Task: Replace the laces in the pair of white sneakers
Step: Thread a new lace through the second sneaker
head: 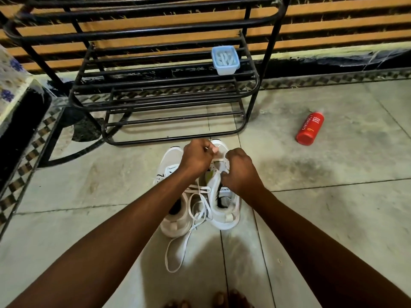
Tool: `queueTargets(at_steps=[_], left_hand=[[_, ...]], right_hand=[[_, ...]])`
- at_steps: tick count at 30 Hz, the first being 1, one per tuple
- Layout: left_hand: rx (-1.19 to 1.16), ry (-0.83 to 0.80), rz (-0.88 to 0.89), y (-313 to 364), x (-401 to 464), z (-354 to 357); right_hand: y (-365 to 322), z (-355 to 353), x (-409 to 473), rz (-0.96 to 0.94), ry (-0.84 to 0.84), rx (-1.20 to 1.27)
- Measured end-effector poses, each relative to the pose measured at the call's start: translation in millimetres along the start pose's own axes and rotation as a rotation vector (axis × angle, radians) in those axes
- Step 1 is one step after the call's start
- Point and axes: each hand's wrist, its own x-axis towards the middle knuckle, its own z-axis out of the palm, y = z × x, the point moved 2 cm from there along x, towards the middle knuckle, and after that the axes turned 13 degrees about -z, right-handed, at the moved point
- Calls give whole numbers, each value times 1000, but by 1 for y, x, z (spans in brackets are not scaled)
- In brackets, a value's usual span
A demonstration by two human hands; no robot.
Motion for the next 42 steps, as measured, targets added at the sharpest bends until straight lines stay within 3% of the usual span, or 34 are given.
queueTargets(at_steps=[3, 6, 11, 15, 21, 29, 35, 42], left_hand=[[23, -11, -11, -3, 3, 7], [13, -66, -57, -8, 2, 21], [98, -29, -59, -28, 12, 45], [33, 29, -96, -41, 18, 51], [91, 9, -68, -36, 11, 48], [213, 49, -72, -26, 8, 49], [374, 59, 26, -28, 8, 53], [398, 149, 57, -28, 6, 55]], right_hand=[[0, 3, 8, 44, 31, 47], [1, 8, 0, 25, 174, 137], [17, 8, -10, 242, 308, 349], [24, 11, -14, 430, 407, 539], [33, 19, -18, 560, 472, 749], [35, 20, -18, 550, 449, 773], [31, 16, -15, 535, 419, 702], [29, 16, -16, 394, 399, 605]])
